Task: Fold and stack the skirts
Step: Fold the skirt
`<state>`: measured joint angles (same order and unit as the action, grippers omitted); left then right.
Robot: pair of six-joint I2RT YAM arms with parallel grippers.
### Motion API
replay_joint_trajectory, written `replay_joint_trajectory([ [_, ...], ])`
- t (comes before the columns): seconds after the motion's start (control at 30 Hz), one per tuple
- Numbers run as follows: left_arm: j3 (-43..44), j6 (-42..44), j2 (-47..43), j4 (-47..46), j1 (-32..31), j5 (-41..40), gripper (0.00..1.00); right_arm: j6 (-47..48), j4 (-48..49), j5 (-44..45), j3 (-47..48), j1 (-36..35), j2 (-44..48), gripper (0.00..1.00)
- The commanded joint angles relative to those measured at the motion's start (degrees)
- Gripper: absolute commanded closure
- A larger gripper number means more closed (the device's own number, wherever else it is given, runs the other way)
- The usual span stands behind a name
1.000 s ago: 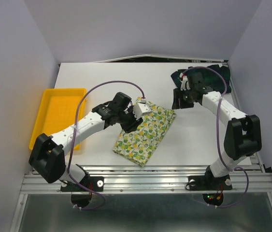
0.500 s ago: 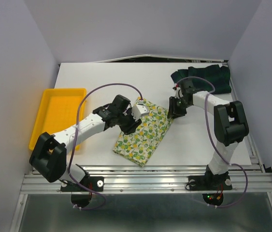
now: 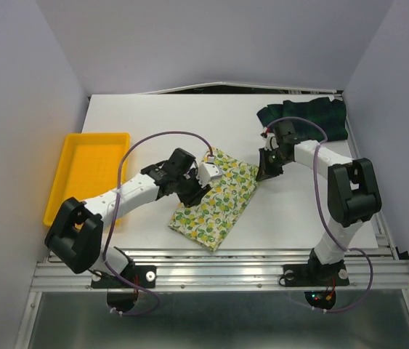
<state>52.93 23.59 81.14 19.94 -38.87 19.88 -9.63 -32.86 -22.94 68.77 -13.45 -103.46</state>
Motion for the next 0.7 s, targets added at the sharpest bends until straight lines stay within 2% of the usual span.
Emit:
replay_joint_trajectory([
  [0.0, -0.54, 2.93, 1.29, -0.35, 0.02, -0.10, 0.54, 3.65, -0.45, 0.42, -1.97, 0.36, -0.67, 0.99],
  [0.2, -0.89, 6.72, 6.74, 1.85, 0.02, -2.39, 0.56, 4.09, -3.79, 7.81, 0.57, 0.36, -8.50, 0.99],
  [0.43, -3.61, 8.48, 5.53, 1.68, -0.15, -1.51, 0.57, 5.58, -0.63, 13.53, 9.00, 0.36, -15.45, 0.99],
  [0.67, -5.20, 9.80, 2.18, 2.73, -1.64, -1.42, 0.56, 5.50, 0.95, 10.02, 20.86, 0.36, -21.60, 0.99],
])
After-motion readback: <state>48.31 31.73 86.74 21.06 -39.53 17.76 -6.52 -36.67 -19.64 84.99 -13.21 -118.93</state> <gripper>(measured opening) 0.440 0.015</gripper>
